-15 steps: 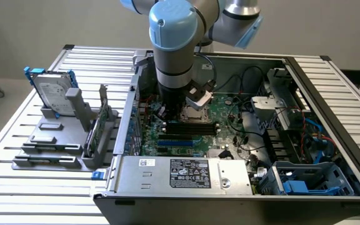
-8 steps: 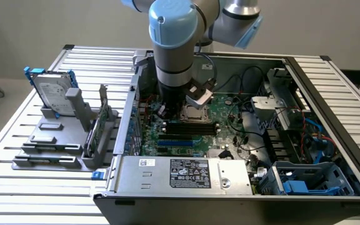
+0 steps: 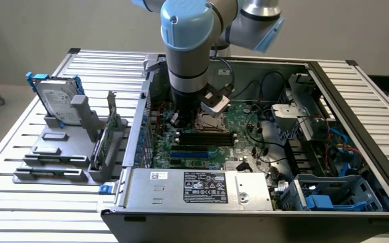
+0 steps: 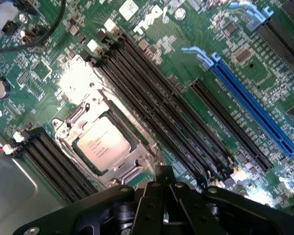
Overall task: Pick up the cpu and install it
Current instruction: 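Install the first cpu locking lever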
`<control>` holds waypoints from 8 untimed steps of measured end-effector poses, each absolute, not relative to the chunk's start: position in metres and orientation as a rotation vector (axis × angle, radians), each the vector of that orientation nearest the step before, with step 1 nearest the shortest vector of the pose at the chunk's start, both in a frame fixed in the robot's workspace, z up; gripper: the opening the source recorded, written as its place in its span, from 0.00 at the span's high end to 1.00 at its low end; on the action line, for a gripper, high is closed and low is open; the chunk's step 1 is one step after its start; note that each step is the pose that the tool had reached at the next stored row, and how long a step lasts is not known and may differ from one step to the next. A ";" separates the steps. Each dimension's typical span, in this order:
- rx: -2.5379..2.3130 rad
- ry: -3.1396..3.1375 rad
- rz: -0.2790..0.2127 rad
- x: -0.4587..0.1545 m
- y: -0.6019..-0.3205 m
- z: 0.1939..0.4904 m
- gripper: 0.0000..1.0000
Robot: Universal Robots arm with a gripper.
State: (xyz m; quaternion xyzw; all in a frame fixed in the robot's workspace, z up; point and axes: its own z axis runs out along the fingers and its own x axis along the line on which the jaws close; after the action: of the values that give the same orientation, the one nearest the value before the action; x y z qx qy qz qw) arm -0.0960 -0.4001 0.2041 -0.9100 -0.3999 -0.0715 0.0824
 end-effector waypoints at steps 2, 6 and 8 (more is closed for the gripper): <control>-2.719 -1.193 -0.213 -0.096 -0.400 0.205 0.89; -2.720 -1.190 -0.214 -0.098 -0.400 0.210 0.89; -2.721 -1.189 -0.214 -0.099 -0.400 0.217 0.89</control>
State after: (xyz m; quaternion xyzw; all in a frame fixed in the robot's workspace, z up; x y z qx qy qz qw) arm -0.0991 -0.4001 0.2166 -0.9109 -0.3980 -0.0716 0.0822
